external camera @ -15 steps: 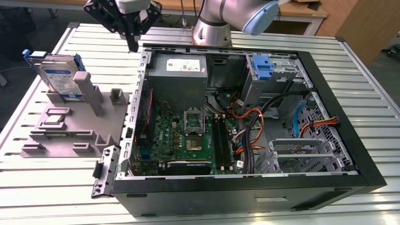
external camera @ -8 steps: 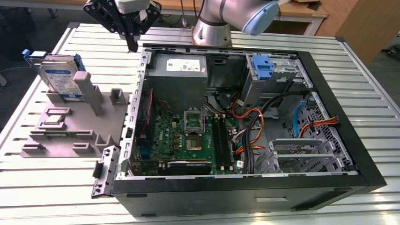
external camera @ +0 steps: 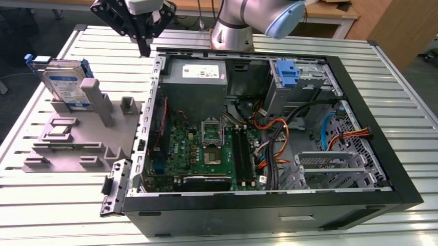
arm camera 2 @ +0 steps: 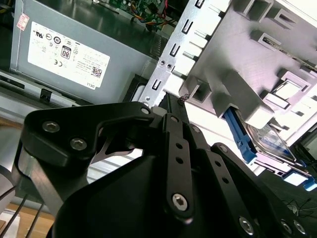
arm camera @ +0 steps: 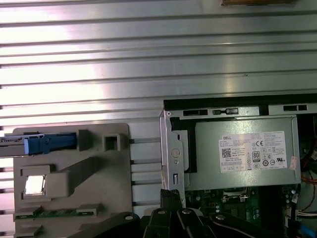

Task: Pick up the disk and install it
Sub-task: 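Reach for the disk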

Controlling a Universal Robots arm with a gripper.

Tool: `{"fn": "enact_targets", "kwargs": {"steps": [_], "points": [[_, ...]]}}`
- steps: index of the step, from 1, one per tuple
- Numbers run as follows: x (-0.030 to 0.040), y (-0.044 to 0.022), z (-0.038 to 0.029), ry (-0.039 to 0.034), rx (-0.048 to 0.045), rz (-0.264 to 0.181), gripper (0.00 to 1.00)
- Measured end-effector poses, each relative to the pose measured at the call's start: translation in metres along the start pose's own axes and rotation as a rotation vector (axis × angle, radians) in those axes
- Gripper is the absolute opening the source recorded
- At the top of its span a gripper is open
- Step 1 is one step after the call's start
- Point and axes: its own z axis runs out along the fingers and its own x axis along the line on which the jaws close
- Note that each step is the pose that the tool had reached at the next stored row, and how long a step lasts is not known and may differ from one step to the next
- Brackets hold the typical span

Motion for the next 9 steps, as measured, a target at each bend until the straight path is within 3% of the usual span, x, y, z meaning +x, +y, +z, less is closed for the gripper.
{"fn": "enact_targets", "kwargs": {"steps": [9], "points": [[0.0109,0.0053,0.0002,0.0,0.0,0.0,0.1]]}}
